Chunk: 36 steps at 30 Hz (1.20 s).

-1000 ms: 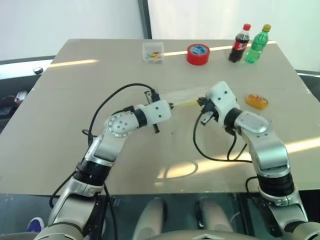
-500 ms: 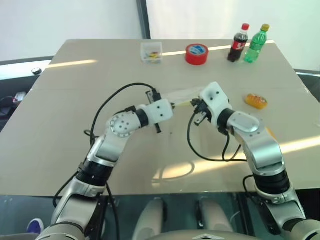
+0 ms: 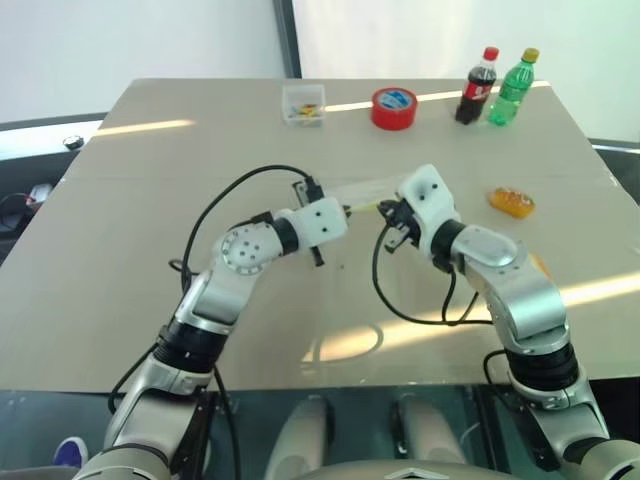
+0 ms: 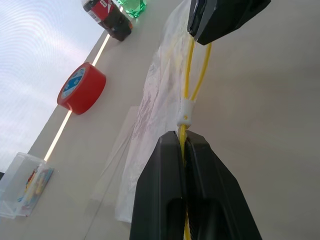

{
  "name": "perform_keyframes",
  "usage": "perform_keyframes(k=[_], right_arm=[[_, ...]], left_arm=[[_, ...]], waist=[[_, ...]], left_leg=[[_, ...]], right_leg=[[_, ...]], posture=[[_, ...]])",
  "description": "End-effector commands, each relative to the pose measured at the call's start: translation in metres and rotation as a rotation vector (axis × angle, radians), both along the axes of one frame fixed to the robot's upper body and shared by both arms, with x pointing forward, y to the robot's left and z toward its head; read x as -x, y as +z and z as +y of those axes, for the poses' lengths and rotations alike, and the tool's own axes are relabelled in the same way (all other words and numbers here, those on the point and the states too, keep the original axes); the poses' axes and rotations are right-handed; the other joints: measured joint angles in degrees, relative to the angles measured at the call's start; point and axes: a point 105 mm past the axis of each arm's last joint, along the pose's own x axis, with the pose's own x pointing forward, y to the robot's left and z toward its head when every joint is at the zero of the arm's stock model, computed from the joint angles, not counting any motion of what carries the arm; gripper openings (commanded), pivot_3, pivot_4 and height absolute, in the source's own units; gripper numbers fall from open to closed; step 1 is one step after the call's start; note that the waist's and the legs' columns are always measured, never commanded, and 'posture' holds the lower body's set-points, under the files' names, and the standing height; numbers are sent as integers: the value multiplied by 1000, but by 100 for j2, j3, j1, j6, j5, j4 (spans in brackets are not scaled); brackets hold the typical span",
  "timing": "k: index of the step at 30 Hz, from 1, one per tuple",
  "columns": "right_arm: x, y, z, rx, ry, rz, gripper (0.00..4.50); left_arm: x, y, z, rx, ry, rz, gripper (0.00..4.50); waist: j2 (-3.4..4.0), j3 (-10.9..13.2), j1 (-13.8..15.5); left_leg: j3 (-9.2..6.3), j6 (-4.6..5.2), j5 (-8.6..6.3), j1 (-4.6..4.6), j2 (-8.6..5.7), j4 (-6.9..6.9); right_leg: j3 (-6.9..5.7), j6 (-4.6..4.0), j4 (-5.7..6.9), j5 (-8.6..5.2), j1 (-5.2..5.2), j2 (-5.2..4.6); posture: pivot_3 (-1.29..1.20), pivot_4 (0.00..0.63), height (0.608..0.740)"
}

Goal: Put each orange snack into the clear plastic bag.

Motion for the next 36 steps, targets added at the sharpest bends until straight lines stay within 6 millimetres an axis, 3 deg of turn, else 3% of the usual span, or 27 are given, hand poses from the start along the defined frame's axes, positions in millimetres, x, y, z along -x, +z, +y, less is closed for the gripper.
perform_keyframes(k=[1, 7, 11, 13, 16, 18, 24, 27, 31, 33, 34, 35, 36], right_arm=[[1, 5, -1, -26, -6, -13, 117], [-7, 0, -3, -100, -49, 35, 117], [-23, -3, -4, -268, -139, 105, 117], [-31, -3, -7, -260, -184, 61, 117], [-43, -9, -16, 228, -228, -290, 117], [-45, -11, -17, 426, -192, -461, 117], [-44, -17, -11, 654, -69, -666, 117], [-40, -24, -5, 661, -18, -664, 846], [-38, -28, -6, 670, -2, -660, 2839], [-38, -30, -9, 680, 3, -658, 3220], [-38, -30, -10, 685, 5, -658, 3743], [-38, -30, -11, 689, 6, -658, 3876], [-38, -30, -12, 699, 6, -664, 4482]], left_arm=[[5, 17, -5, 18, -30, -56, 0], [13, 13, -11, -9, -84, -64, 0], [22, 9, -16, -23, -143, -54, 0], [23, 8, -16, -23, -151, -49, 0], [22, 7, -11, -26, -139, -41, 0], [19, 7, -8, -24, -122, -34, 0], [18, 6, -6, -19, -105, -17, 0], [16, 5, -4, -9, -82, -1, 0], [14, 4, -1, 2, -60, 16, 0], [13, 4, 0, 3, -53, 20, 0], [12, 4, 1, 3, -49, 19, 0], [12, 4, 1, 4, -43, 19, 0], [11, 4, 2, 4, -39, 18, 0]], waist=[[0, 0, -1], [0, 0, -2], [2, 0, -18], [2, 0, -11], [5, 2, 16], [5, 2, 18], [5, 2, -48], [5, 2, -23], [5, 2, -6], [5, 2, -3], [5, 2, -4], [5, 2, -5], [5, 2, -5]], left_leg=[[0, 0, 0, 0, 0, 0], [0, 0, 0, 0, 0, 0], [1, 0, 0, 2, 1, -1], [2, 0, 0, 3, 3, -3], [2, 0, 0, 1, -3, -1], [3, 0, 0, 1, -11, 1], [13, -2, 1, 2, 3, -8], [12, -1, 1, 2, 3, -5], [7, 0, 0, 1, 2, -2], [6, 0, 0, 0, 2, -2], [6, -1, 1, 1, 2, -2], [6, -1, 1, 1, 2, -2], [6, -1, 1, 1, 2, -2]], right_leg=[[0, 0, 0, 0, 0, 0], [0, 0, 0, 0, -1, 0], [2, 0, 1, 0, 0, 1], [2, 0, 3, 0, -1, 2], [2, 0, 1, 0, -1, -4], [1, 0, -2, 0, -1, -9], [9, 0, -1, 0, -7, 6], [9, 0, -1, 0, -4, 6], [6, 0, -2, 0, -1, 5], [5, 0, -3, 0, -1, 5], [5, 0, -3, 0, -1, 5], [5, 0, -3, 0, -1, 5], [5, 0, -2, 0, -1, 5]], posture=[[0, 150, 740], [0, 150, 740], [0, 150, 740], [0, 150, 740], [0, 150, 740], [0, 150, 740], [0, 150, 740], [0, 150, 740], [0, 150, 740], [0, 150, 740], [0, 150, 740], [0, 150, 740], [0, 150, 740]])
